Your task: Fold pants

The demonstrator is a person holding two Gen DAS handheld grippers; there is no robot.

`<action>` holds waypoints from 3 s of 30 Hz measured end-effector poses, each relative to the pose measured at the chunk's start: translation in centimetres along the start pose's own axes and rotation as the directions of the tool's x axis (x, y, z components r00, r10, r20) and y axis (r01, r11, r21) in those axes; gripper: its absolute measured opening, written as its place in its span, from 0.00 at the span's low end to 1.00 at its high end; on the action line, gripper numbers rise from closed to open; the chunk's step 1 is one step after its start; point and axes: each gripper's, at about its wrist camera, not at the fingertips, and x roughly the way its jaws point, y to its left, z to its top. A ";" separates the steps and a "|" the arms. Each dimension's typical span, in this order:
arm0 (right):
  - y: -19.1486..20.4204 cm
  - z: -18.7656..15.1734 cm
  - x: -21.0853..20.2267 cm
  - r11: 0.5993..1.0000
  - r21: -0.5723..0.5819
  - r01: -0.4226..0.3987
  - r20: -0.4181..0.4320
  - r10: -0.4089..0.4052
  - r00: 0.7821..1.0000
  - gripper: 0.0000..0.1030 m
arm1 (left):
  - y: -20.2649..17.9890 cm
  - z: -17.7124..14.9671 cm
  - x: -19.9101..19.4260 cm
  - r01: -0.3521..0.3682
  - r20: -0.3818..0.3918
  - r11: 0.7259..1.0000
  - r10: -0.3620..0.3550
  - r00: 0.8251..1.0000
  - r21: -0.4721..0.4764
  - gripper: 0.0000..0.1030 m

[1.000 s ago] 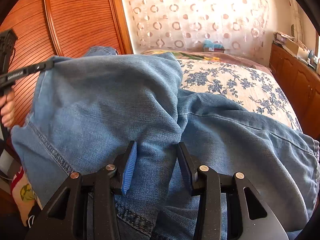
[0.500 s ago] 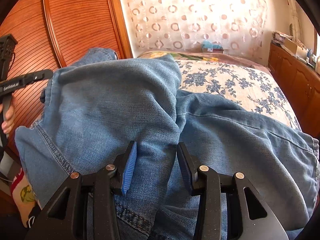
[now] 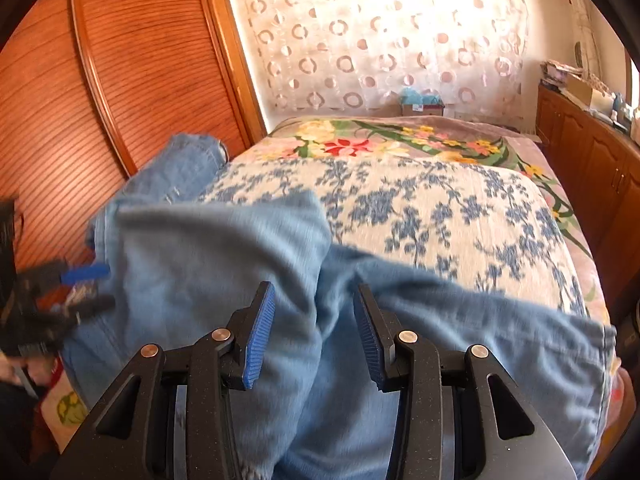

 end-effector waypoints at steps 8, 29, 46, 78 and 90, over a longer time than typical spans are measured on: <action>-0.1 3.0 2.7 0.999 0.030 -0.033 -0.027 0.034 0.999 0.40 | 0.3 -2.0 1.0 0.000 -0.025 0.999 -0.001 1.000 -0.040 0.50; -1.4 5.3 6.0 0.991 0.109 -0.074 -0.080 0.083 0.993 0.02 | 1.4 -3.2 1.2 0.009 -0.010 0.999 -0.010 1.000 -0.054 0.50; 1.2 2.6 0.9 0.999 -0.037 0.014 -0.057 -0.017 0.998 0.26 | 1.4 -3.4 1.2 0.008 -0.004 0.998 -0.008 1.000 -0.059 0.50; 3.8 -9.3 -2.0 0.998 -0.067 -0.012 -0.099 0.005 0.995 0.37 | 0.8 -0.7 -2.4 0.010 0.051 0.998 -0.006 0.999 -0.061 0.50; 0.3 -9.9 -8.7 0.993 -0.034 0.112 -0.015 -0.113 0.993 0.39 | -3.7 0.3 -1.6 0.078 0.043 0.997 -0.078 0.996 0.012 0.60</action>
